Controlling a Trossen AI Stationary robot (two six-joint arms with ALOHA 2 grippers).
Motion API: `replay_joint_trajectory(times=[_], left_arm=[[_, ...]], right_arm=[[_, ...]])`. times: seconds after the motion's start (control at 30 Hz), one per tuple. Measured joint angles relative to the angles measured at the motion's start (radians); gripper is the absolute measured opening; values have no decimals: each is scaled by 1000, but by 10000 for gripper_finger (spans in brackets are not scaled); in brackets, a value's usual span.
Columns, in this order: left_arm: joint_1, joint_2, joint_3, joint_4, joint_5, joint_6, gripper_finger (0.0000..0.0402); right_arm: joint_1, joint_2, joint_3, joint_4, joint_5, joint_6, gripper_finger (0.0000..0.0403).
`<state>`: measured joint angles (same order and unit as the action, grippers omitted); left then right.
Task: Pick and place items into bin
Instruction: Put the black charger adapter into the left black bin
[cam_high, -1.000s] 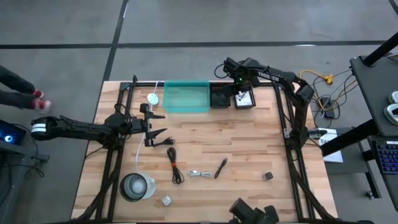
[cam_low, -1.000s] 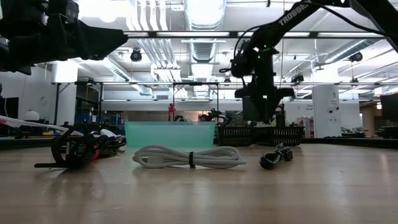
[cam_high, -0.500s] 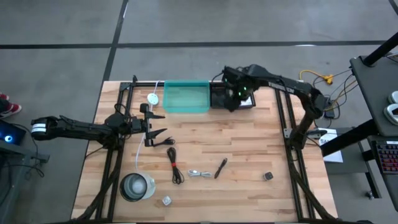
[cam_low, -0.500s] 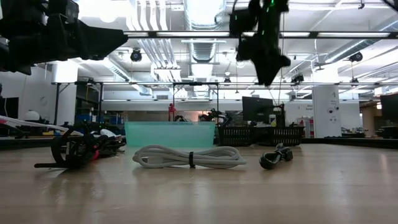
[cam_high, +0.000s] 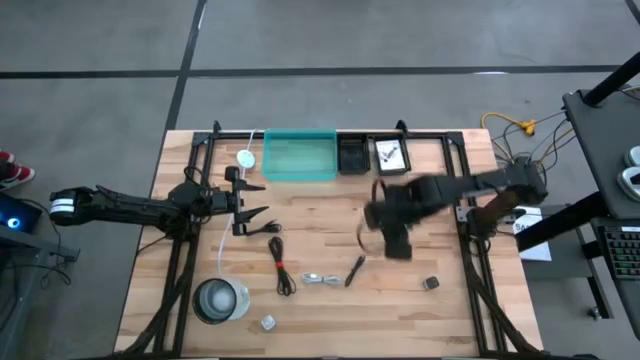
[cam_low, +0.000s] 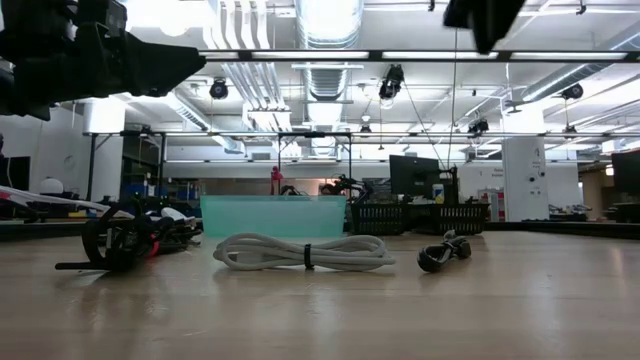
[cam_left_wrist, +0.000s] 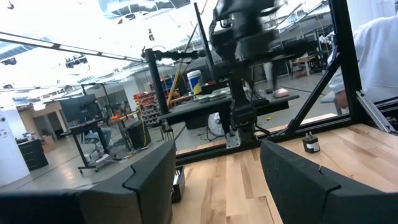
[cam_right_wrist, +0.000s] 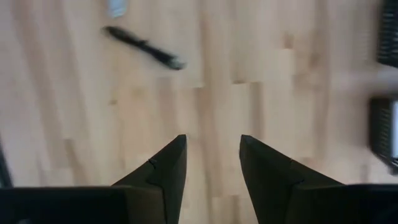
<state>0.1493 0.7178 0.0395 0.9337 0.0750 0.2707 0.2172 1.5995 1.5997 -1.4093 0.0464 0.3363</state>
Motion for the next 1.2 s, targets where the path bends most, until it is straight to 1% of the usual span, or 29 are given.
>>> replay_joint_trajectory(times=[0.13,0.2,0.27,0.37,0.47,0.53,0.73,0.83,0.93,1.2], left_arm=[[0,0,0,0,0,0,219],[0,0,0,0,0,0,219],[0,0,0,0,0,0,219],[0,0,0,0,0,0,219],[0,0,0,0,0,0,219],[0,0,0,0,0,0,219],[0,0,0,0,0,0,219],[0,0,0,1,0,0,219],[0,0,0,0,0,0,219],[0,0,0,1,0,0,219]], right_arm=[[141,8,-1,-8,69,229,167],[195,14,-1,-14,77,360,188],[249,24,-2,-38,76,507,210],[317,37,-2,-52,60,772,235],[375,51,-2,-46,15,995,247],[421,62,-5,-45,-1,1102,249],[526,86,-23,-50,-3,1301,243],[556,84,-59,-48,-2,1397,244],[572,80,-113,-40,-6,1443,251],[563,65,-290,37,-168,1532,281]])
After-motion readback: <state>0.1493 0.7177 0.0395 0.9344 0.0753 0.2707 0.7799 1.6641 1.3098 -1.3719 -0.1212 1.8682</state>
